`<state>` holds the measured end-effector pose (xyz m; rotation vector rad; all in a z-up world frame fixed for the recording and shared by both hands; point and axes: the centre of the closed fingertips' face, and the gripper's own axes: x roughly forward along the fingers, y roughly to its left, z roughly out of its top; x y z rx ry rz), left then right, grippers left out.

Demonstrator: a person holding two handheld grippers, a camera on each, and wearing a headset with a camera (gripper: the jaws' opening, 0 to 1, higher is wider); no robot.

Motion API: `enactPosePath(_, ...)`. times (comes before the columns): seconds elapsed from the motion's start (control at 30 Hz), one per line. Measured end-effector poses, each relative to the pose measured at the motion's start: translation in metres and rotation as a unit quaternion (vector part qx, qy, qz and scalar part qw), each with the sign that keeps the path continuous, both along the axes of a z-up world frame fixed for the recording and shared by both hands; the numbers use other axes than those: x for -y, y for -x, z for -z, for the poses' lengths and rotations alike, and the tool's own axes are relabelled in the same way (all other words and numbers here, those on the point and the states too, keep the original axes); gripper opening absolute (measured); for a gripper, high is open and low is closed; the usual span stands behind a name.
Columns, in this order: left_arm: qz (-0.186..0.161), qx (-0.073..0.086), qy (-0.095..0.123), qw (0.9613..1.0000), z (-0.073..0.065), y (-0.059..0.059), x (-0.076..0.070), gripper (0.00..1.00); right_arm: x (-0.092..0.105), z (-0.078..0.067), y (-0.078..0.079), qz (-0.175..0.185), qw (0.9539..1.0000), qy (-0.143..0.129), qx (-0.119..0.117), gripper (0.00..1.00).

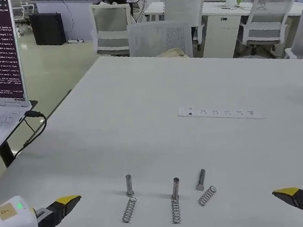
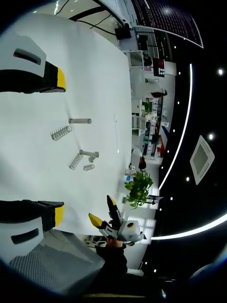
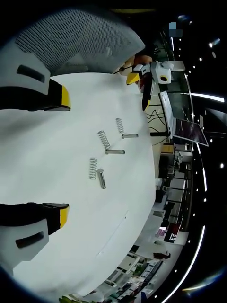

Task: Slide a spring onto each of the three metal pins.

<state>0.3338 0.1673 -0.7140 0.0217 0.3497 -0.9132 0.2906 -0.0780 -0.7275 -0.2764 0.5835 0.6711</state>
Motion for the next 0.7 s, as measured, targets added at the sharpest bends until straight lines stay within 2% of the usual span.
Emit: enactPosePath(0.7,0.001,0.0,0.004,1.0,0.0008,0.0033,0.0027,0.92,0.004,0.0003,-0.0006,0.01,0.9999,0.001,-0.009,0.72)
